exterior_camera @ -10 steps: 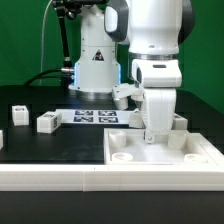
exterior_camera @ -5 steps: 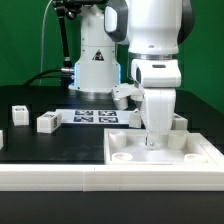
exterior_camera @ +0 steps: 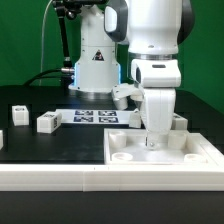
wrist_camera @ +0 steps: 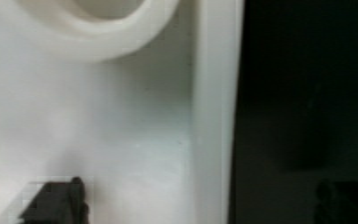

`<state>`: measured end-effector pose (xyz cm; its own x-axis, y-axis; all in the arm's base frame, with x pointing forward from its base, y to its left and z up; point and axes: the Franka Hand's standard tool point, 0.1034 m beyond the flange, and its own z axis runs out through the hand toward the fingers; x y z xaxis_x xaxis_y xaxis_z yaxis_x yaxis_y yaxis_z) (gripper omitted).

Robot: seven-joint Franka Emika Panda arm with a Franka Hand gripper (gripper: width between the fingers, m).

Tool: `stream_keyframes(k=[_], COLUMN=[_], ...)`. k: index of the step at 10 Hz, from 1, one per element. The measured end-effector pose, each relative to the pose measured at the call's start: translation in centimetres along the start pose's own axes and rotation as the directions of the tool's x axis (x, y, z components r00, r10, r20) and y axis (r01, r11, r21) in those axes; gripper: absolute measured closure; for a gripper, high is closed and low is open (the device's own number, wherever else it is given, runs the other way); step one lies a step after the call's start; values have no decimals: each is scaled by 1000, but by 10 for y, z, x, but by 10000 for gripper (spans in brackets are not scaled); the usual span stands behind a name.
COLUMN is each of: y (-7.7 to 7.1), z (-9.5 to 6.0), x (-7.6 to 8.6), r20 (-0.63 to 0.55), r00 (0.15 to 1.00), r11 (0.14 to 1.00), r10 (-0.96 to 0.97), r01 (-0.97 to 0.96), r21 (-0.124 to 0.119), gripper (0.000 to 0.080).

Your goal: Assemble one leg

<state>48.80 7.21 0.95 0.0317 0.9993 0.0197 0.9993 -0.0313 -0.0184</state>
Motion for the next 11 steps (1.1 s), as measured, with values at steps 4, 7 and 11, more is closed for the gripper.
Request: stream_keyframes(k=[4, 7, 11], y=[-6, -5, -8], z=[-37, -43, -42], x=[7, 9, 15], r20=[10, 11, -27], r00=[994, 992, 894], r11=[994, 991, 892], r10=[106, 129, 447], r01=[-106, -128, -448], r21=[-42, -49, -57], gripper=[150, 150, 150])
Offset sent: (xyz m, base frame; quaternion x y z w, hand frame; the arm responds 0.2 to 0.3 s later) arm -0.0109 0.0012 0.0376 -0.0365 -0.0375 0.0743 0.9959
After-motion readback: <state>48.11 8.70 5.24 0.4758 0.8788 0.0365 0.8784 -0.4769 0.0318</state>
